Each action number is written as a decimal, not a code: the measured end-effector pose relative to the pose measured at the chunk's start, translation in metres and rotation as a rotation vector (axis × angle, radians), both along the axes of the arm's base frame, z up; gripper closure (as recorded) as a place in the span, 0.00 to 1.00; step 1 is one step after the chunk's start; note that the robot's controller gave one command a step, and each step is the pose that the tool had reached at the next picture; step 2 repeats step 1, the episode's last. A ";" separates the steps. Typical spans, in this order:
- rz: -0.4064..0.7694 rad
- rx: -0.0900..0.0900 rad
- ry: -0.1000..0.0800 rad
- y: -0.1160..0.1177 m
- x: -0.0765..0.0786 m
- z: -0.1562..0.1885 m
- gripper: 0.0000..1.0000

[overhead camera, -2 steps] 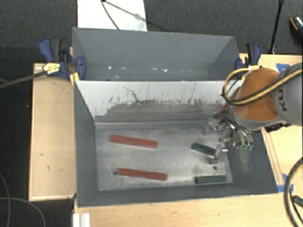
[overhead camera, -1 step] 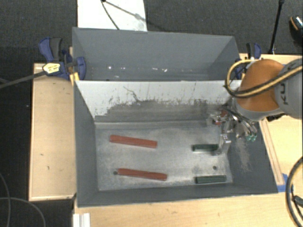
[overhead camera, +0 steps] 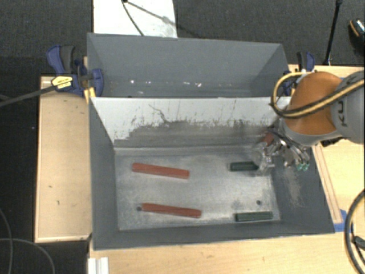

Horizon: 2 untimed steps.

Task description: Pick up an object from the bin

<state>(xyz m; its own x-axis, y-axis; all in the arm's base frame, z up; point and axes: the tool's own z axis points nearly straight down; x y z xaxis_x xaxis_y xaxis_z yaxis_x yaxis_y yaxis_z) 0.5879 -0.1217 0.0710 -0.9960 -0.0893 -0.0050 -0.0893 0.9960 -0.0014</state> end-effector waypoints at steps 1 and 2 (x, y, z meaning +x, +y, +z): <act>0.445 -0.003 -0.005 0.018 0.001 0.174 1.00; 0.445 -0.003 -0.005 0.018 0.001 0.174 1.00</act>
Offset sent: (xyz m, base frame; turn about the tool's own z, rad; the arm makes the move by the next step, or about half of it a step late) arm -0.0008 0.0177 0.1701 -0.4456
